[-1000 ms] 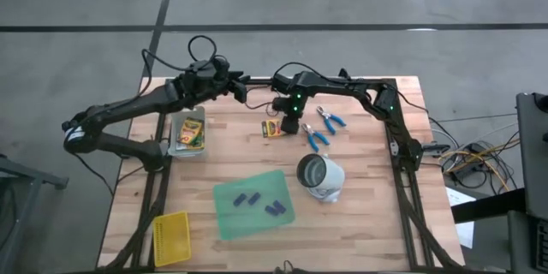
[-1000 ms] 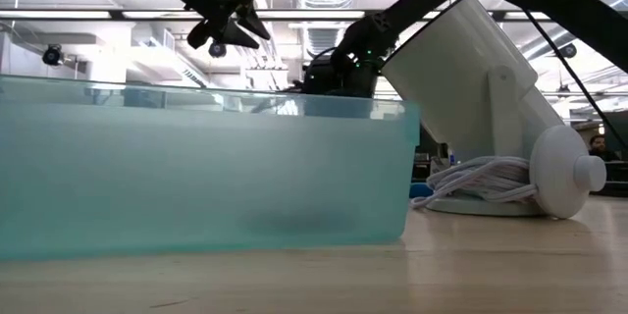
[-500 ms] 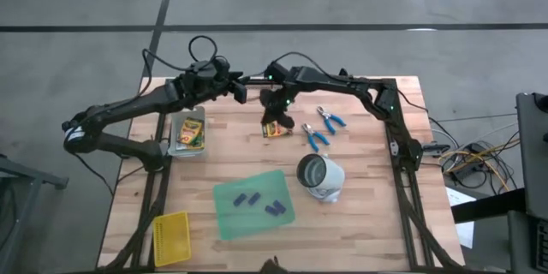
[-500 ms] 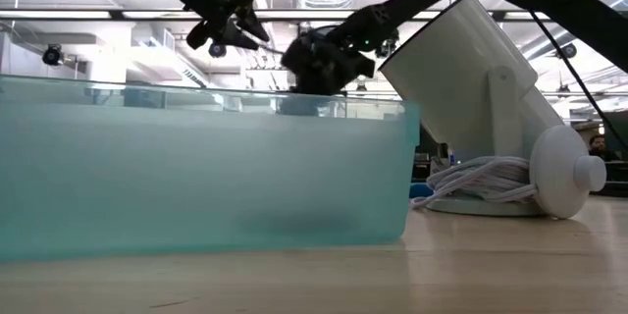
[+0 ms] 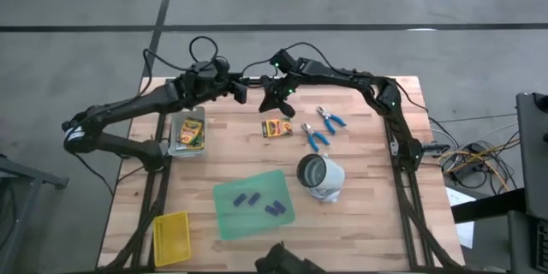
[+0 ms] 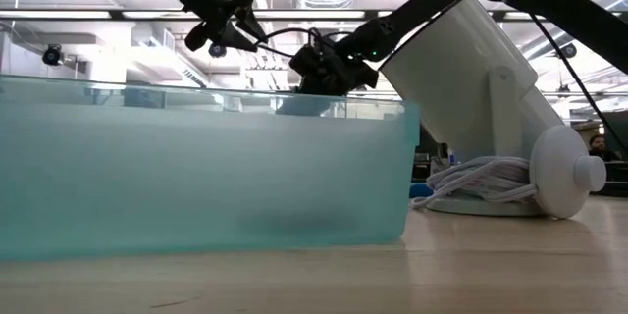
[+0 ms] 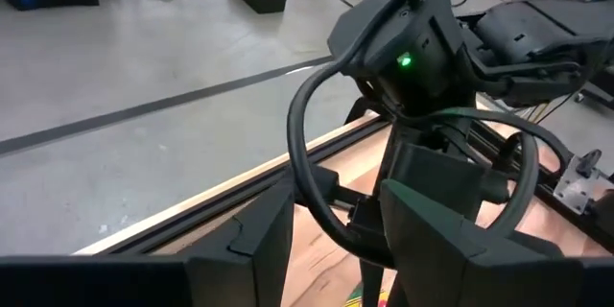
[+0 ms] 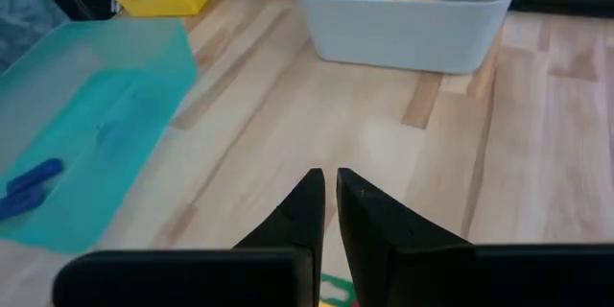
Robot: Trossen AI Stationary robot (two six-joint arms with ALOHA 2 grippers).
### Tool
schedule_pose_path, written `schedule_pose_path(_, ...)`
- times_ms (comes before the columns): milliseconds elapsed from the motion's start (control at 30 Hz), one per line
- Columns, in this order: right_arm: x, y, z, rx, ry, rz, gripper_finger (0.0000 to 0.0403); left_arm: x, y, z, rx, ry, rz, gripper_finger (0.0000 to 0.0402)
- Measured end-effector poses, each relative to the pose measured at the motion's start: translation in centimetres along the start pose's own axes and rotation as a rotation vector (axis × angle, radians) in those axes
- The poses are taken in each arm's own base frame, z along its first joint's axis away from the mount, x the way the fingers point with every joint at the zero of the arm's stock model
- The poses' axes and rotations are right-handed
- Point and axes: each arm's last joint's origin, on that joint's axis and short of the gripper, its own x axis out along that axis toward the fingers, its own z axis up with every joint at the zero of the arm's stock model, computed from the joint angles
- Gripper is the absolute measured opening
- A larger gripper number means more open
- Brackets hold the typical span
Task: Pick & Place School Supplies
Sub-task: Put the yellow crayon box into the gray bin
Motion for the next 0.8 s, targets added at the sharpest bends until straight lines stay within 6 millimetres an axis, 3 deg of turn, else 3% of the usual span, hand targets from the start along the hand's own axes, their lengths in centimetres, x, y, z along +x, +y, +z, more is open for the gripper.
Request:
schedule_pose_path(267,-0.8,-0.3,-1.5,0.050,0.006,0.001,0.0026,0.0,0.1,0.0,0.000,-0.009,0.022,0.0163)
schedule_pose_path(433,-0.1,0.4,-3.5,0.075,0.002,0.067,0.0012,0.0,0.3,0.3,-0.074,-0.063,0.106,0.0163)
schedule_pose_path(600,-1.0,1.5,-4.8,0.119,-0.027,0.107,0.0008,0.0,0.4,0.4,-0.081,-0.082,0.136,0.0163)
schedule_pose_path(700,-0.8,2.2,-5.5,0.109,0.006,0.063,0.0008,0.0,0.4,0.4,-0.085,-0.082,0.137,0.0163)
schedule_pose_path(800,-0.3,2.4,-5.8,0.122,0.108,-0.105,0.0008,0.0,0.4,0.3,-0.085,-0.080,0.138,0.0163)
